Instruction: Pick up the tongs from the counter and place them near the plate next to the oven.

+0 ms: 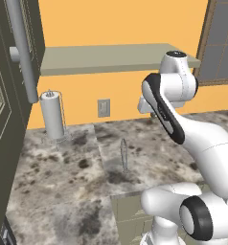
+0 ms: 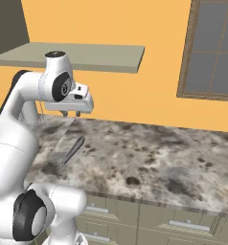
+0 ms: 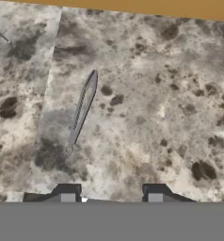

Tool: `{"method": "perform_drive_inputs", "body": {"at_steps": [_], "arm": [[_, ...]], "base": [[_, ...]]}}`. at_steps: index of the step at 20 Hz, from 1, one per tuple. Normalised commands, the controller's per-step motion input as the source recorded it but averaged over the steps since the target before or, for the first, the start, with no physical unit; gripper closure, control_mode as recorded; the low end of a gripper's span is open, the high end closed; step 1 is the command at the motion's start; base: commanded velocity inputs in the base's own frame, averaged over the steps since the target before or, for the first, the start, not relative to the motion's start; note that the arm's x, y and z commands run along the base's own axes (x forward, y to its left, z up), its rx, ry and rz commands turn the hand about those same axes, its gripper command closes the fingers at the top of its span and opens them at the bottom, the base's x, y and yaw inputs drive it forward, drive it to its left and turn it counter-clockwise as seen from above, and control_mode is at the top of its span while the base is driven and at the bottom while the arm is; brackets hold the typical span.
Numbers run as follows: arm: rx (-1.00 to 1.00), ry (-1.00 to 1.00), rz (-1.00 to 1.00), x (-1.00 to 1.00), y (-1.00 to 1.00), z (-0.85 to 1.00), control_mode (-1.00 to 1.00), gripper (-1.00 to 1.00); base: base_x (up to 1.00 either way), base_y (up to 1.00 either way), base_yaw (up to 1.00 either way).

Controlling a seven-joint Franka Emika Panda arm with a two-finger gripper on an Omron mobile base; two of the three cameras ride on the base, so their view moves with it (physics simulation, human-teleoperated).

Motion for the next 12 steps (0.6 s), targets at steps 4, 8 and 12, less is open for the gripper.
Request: {"method": "perform_drive_inputs", "body": {"at_steps": [4,8,12], "arm": [[-0.01,-0.01,-0.02,0.08,0.04,-0.18,-1.00,-1.00],[0.05,0.32,-0.14,0.44,0.20,-0.99,-1.00,-1.00],[0.19,0.29,-0.12,0.51,0.18,-0.98,-1.00,-1.00]], "base": [[0.00,0.00,0.00],[0.00,0.00,0.00],[0.00,0.00,0.00]]}}
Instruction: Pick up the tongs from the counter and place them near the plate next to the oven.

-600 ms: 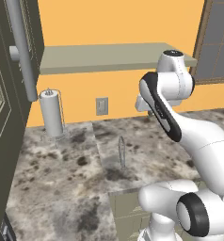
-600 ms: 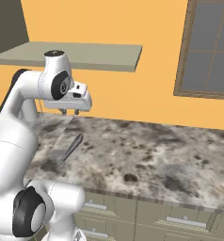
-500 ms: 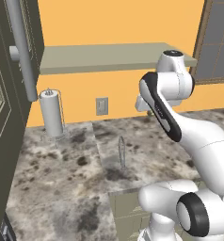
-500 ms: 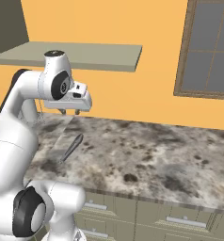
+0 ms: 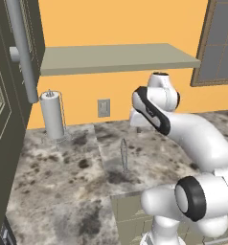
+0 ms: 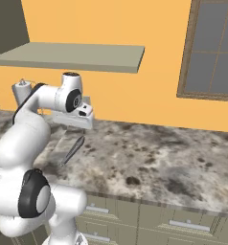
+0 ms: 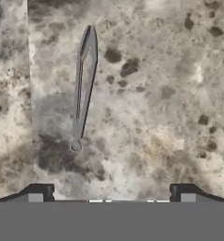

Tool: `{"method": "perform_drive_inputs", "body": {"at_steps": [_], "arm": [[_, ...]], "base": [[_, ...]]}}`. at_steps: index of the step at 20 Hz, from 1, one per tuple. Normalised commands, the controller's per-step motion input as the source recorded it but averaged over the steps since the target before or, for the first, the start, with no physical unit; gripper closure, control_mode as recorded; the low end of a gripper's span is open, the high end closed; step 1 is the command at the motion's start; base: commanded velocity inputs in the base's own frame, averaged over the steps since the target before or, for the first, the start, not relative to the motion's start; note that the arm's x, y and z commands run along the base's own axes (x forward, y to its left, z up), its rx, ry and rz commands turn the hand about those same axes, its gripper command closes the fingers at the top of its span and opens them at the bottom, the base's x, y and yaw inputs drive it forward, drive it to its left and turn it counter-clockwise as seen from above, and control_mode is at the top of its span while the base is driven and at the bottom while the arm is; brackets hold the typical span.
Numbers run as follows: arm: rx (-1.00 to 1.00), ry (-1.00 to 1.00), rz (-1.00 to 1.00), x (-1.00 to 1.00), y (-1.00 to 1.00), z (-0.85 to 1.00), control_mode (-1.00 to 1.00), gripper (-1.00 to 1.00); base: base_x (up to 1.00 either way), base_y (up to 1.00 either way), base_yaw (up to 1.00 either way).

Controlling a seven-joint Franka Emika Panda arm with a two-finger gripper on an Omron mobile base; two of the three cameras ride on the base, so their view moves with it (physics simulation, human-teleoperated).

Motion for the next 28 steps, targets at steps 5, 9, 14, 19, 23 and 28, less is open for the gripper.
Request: {"method": "perform_drive_inputs", "body": {"at_steps": [5,9,14,19,23,28], "arm": [[0.04,0.14,-0.07,0.06,0.22,-0.79,-1.00,-1.00],[-0.03,0.00,-0.04,0.03,0.33,-0.78,-1.00,-1.00],[-0.05,-0.02,-0.01,0.01,0.45,-0.55,-1.00,-1.00],[-0.03,-0.05,0.00,0.04,0.33,-0.40,-1.00,-1.00],[-0.02,0.00,0.00,0.34,0.18,-0.40,-1.00,-1.00],[0.00,0.00,-0.04,0.33,0.00,-0.18,-1.00,-1.00]], "base": [[0.00,0.00,0.00],[0.00,0.00,0.00],[0.00,0.00,0.00],[0.00,0.00,0.00],[0.00,0.00,0.00],[0.00,0.00,0.00]]}}
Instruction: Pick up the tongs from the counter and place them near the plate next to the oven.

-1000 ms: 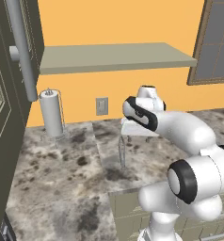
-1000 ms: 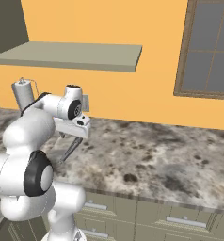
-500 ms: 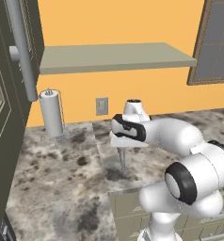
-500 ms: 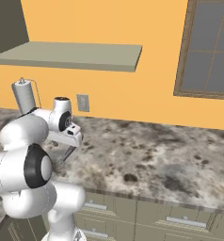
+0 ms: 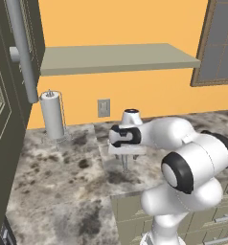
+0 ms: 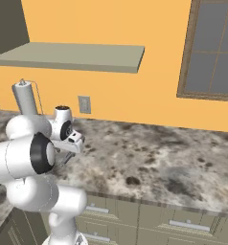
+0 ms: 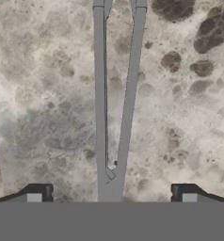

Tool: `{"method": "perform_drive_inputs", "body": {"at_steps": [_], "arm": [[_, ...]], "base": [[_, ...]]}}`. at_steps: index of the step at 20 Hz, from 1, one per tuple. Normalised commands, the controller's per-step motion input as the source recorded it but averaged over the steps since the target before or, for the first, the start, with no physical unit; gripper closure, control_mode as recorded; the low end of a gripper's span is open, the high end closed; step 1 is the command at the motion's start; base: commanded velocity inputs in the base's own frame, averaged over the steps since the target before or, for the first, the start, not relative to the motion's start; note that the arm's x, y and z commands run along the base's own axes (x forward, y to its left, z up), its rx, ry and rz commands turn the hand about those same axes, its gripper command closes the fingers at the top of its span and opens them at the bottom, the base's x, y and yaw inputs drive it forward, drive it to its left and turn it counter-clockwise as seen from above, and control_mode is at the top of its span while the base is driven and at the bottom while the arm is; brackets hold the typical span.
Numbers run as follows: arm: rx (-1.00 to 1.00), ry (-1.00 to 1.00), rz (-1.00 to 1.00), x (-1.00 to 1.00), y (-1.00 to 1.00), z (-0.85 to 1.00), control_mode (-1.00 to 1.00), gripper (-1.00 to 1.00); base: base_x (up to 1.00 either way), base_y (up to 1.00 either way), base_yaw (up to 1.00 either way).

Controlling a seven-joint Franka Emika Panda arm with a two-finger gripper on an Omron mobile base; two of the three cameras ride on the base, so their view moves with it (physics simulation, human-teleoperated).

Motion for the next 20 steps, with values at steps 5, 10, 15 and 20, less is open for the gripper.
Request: {"method": "perform_drive_inputs", "body": {"at_steps": [5,10,15,20], "arm": [[0.00,0.00,-0.08,0.36,0.00,-0.09,-1.00,-1.00],[0.00,0.03,-0.06,0.02,-0.01,-0.25,-1.00,-1.00],[0.00,0.00,-0.03,-0.02,0.00,-0.37,-1.00,-1.00],[-0.01,0.00,-0.03,0.00,0.00,-0.32,-1.00,-1.00]], "base": [[0.00,0.00,0.00],[0.00,0.00,0.00],[0.00,0.00,0.00],[0.00,0.00,0.00]]}}
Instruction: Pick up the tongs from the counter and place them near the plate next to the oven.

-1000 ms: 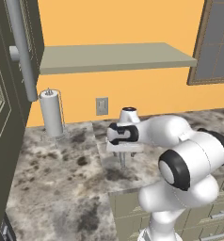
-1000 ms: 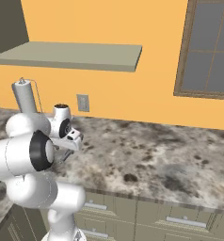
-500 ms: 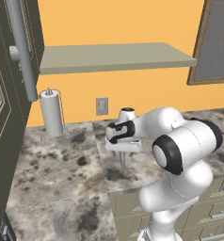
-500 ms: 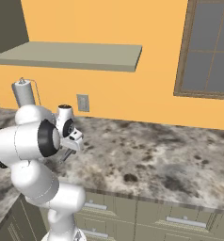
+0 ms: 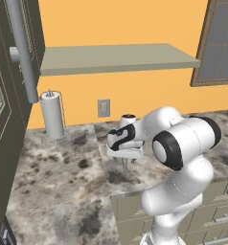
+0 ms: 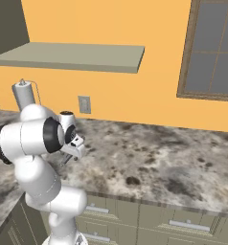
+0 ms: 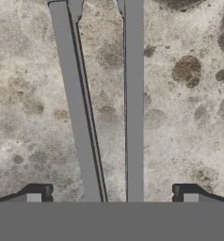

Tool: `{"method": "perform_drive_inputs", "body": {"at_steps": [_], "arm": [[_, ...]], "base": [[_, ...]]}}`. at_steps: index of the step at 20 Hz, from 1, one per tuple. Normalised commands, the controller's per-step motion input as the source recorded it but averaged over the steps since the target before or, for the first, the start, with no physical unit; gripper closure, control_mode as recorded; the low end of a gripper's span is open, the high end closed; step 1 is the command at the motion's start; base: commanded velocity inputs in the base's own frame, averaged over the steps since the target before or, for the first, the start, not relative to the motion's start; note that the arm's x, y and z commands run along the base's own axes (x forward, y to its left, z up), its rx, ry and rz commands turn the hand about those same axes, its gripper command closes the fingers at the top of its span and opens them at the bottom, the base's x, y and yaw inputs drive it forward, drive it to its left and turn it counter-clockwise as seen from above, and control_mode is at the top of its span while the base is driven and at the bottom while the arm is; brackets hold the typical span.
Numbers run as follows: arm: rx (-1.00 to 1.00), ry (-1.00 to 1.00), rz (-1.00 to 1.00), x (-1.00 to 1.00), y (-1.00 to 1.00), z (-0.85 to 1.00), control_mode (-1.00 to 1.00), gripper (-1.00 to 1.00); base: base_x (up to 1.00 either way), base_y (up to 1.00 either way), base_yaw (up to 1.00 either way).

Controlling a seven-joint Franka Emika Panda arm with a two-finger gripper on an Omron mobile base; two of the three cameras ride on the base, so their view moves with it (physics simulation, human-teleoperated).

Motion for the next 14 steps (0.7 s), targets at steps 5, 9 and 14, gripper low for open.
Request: {"method": "perform_drive_inputs", "body": {"at_steps": [5,9,14], "arm": [[-0.01,0.00,-0.03,-0.09,0.00,-0.48,-1.00,-1.00],[0.00,0.00,-0.01,-0.03,0.00,-0.18,-1.00,1.00],[0.00,0.00,0.00,0.00,0.00,-0.01,-1.00,1.00]], "base": [[0.00,0.00,0.00],[0.00,0.00,0.00],[0.00,0.00,0.00]]}}
